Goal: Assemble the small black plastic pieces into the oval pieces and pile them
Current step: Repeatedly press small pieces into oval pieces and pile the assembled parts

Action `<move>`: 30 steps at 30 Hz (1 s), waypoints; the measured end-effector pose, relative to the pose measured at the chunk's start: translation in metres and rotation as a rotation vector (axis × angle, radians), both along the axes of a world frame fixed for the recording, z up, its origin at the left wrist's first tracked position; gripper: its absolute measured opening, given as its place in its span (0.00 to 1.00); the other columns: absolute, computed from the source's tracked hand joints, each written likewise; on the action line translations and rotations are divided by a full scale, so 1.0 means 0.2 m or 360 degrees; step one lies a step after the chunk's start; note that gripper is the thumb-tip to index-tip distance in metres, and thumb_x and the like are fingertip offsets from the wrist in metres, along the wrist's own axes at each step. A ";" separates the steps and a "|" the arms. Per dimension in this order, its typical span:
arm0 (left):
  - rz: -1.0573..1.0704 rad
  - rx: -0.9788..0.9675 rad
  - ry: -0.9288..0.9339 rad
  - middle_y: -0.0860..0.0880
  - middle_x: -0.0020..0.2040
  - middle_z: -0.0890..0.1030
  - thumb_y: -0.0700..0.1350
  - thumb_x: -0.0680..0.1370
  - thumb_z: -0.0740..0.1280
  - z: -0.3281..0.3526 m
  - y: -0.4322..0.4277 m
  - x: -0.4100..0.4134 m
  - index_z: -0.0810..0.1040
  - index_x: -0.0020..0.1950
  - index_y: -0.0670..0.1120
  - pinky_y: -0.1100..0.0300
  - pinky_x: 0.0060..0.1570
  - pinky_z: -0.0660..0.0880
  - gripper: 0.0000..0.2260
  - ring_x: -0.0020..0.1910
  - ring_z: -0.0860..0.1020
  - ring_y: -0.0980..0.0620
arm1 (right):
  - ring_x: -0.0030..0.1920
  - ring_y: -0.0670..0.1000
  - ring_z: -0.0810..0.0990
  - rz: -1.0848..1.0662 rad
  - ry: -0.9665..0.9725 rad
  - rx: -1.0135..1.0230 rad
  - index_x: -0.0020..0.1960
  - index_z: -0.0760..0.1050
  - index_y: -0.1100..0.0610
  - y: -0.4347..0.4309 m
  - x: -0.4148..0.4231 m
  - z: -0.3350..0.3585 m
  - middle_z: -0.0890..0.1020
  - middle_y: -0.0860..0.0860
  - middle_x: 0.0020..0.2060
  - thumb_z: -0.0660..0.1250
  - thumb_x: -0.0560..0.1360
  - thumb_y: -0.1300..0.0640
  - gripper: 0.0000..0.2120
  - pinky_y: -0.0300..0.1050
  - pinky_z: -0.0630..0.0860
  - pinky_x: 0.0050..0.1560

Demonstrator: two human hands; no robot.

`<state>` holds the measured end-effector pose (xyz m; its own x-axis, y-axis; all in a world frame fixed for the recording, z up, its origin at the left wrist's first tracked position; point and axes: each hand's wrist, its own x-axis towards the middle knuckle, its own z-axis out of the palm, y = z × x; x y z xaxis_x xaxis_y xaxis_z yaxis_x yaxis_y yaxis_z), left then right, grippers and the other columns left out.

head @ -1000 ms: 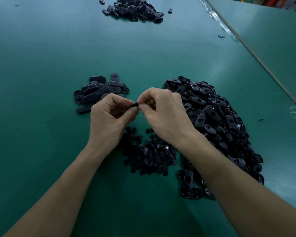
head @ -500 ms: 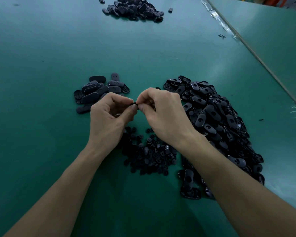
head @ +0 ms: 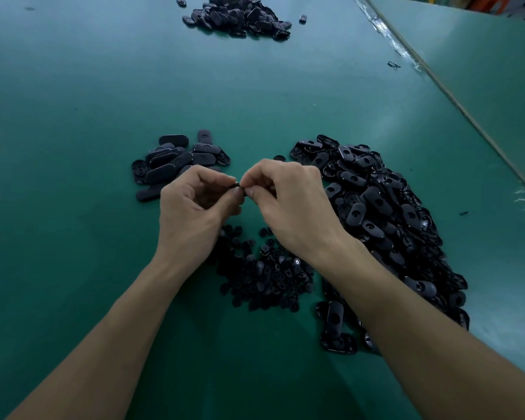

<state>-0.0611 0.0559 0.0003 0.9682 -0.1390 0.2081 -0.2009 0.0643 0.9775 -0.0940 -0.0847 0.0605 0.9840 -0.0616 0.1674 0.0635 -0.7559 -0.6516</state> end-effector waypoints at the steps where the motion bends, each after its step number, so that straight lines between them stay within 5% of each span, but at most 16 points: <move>1: 0.0000 -0.0005 0.0003 0.53 0.38 0.85 0.33 0.75 0.74 0.00 0.00 0.00 0.79 0.45 0.47 0.58 0.42 0.83 0.10 0.37 0.84 0.53 | 0.44 0.44 0.80 -0.0005 0.0010 -0.0010 0.50 0.84 0.55 0.00 0.00 0.00 0.84 0.46 0.41 0.69 0.78 0.63 0.06 0.36 0.77 0.49; 6: -0.0003 -0.0041 -0.0005 0.51 0.40 0.85 0.33 0.75 0.74 0.00 -0.01 -0.01 0.80 0.45 0.45 0.61 0.41 0.82 0.08 0.38 0.85 0.52 | 0.40 0.41 0.78 0.0010 0.0122 0.0025 0.48 0.83 0.54 -0.01 0.01 0.01 0.81 0.44 0.38 0.68 0.79 0.62 0.06 0.29 0.74 0.44; 12: -0.0053 -0.0124 0.0053 0.47 0.41 0.86 0.33 0.74 0.74 0.00 -0.01 -0.01 0.81 0.45 0.44 0.60 0.41 0.82 0.07 0.41 0.86 0.49 | 0.39 0.43 0.82 -0.0086 0.0140 0.0246 0.45 0.81 0.53 -0.02 0.00 0.00 0.82 0.45 0.35 0.70 0.77 0.63 0.06 0.35 0.79 0.44; 18: -0.0088 -0.0110 0.0067 0.50 0.41 0.85 0.32 0.74 0.73 -0.01 -0.01 -0.01 0.80 0.44 0.45 0.61 0.42 0.82 0.09 0.41 0.85 0.52 | 0.37 0.38 0.80 -0.0117 0.0097 0.0250 0.47 0.82 0.55 0.00 -0.01 -0.01 0.80 0.41 0.35 0.70 0.77 0.64 0.06 0.26 0.74 0.42; 25: -0.0107 -0.0007 -0.0025 0.51 0.40 0.85 0.34 0.75 0.74 -0.01 -0.01 -0.01 0.78 0.43 0.45 0.61 0.41 0.82 0.08 0.39 0.85 0.54 | 0.40 0.43 0.82 -0.0206 0.0036 0.0124 0.45 0.82 0.52 -0.01 -0.01 -0.01 0.82 0.45 0.36 0.73 0.76 0.60 0.04 0.41 0.80 0.45; 30: -0.0049 -0.0046 -0.0012 0.48 0.40 0.85 0.33 0.75 0.74 -0.01 0.00 -0.01 0.78 0.43 0.45 0.61 0.41 0.81 0.09 0.39 0.84 0.52 | 0.39 0.40 0.83 -0.0210 0.0036 0.0201 0.48 0.85 0.54 0.00 -0.01 0.00 0.85 0.45 0.38 0.72 0.76 0.62 0.05 0.32 0.78 0.44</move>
<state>-0.0622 0.0550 -0.0026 0.9619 -0.1628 0.2199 -0.2059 0.0986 0.9736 -0.0967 -0.0839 0.0600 0.9694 -0.2095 0.1281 -0.0465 -0.6689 -0.7419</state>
